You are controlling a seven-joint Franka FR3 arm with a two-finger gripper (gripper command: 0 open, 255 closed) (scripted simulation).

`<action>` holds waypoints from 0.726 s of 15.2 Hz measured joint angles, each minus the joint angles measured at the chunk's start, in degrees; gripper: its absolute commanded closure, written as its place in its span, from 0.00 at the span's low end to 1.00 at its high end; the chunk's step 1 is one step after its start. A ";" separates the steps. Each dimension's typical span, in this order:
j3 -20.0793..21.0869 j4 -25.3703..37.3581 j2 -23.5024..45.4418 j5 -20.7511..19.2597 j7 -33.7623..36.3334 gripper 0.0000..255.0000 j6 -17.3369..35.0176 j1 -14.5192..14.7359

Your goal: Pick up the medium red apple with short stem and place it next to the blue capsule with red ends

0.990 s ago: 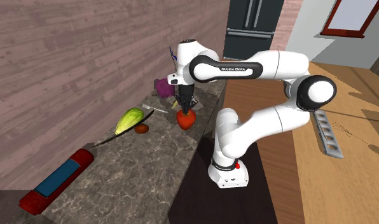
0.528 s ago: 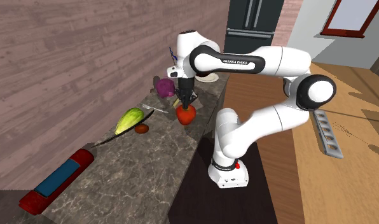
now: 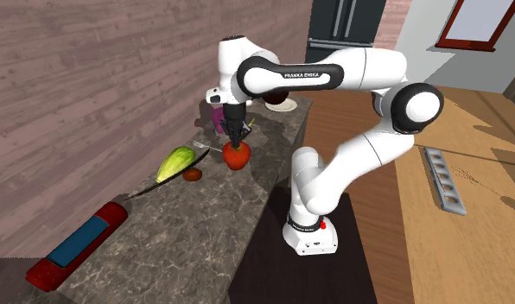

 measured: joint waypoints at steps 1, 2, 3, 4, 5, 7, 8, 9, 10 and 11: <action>0.32 0.45 1.92 0.69 0.86 1.00 1.43 1.00; 0.71 1.10 3.99 1.47 1.79 1.00 2.88 2.08; 0.68 2.01 6.07 1.99 2.23 1.00 4.10 2.97; 1.03 2.92 7.74 2.69 2.91 1.00 4.86 3.82; 1.10 4.18 10.17 3.40 3.45 1.00 6.05 4.87; 1.64 6.14 13.95 4.82 4.70 1.00 7.85 6.63; 1.91 7.22 16.01 5.58 5.35 1.00 8.81 7.55; 1.72 8.61 18.60 6.24 5.53 1.00 10.01 8.44; 1.66 9.85 20.76 6.89 5.77 1.00 10.90 9.21; 1.99 11.24 22.84 7.72 6.40 1.00 11.56 10.11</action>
